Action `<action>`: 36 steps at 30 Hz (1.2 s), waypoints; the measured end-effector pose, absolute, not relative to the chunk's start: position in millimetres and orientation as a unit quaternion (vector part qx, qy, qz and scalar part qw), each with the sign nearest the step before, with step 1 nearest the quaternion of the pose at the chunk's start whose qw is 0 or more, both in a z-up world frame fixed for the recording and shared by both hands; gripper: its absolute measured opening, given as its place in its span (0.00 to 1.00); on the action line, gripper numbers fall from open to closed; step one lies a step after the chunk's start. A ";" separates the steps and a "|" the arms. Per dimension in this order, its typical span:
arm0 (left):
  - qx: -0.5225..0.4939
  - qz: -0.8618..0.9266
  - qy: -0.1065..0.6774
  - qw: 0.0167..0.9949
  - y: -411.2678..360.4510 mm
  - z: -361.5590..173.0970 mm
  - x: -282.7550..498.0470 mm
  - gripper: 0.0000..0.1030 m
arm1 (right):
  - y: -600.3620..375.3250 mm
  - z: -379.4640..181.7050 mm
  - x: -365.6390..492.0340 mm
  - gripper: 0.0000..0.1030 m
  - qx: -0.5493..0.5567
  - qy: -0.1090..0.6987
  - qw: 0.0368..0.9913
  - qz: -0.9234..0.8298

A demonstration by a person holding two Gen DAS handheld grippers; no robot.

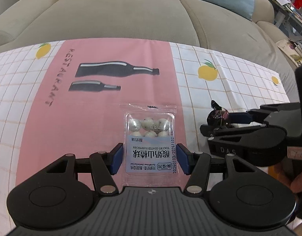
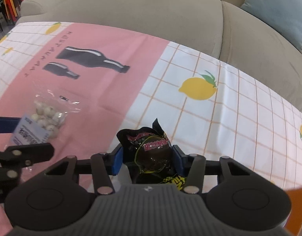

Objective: Organize snacks
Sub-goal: 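Grasp the black-and-yellow snack bag with the right tool while the left tool lifts the yogurt balls, then carry both items over the orange box and open both tools to drop them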

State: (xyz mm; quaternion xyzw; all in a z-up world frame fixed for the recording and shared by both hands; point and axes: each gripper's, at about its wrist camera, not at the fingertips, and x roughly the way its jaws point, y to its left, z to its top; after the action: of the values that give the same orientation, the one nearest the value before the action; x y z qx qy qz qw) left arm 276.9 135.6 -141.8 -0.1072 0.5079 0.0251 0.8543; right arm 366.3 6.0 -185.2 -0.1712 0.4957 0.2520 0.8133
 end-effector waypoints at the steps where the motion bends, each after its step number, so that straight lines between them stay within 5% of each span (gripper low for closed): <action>1: -0.109 0.024 0.508 0.854 134.4 -139.9 270.4 0.63 | 4.7 -182.0 359.0 0.48 -0.166 0.496 0.813 0.254; 21: -0.096 -0.018 0.477 0.874 85.4 -76.9 143.5 0.63 | -88.5 -104.4 175.7 0.48 -0.012 0.444 0.865 0.232; 36: -0.058 -0.160 0.451 0.876 -24.0 -16.2 148.2 0.63 | -223.6 -35.4 135.3 0.48 0.066 0.412 0.892 0.174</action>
State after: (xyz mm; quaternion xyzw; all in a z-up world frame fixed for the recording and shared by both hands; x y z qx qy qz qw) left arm 148.2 -24.0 -16.2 -0.0577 0.4508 -0.1601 0.8763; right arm 135.3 -223.6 -35.4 0.0655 0.4115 0.1739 0.8922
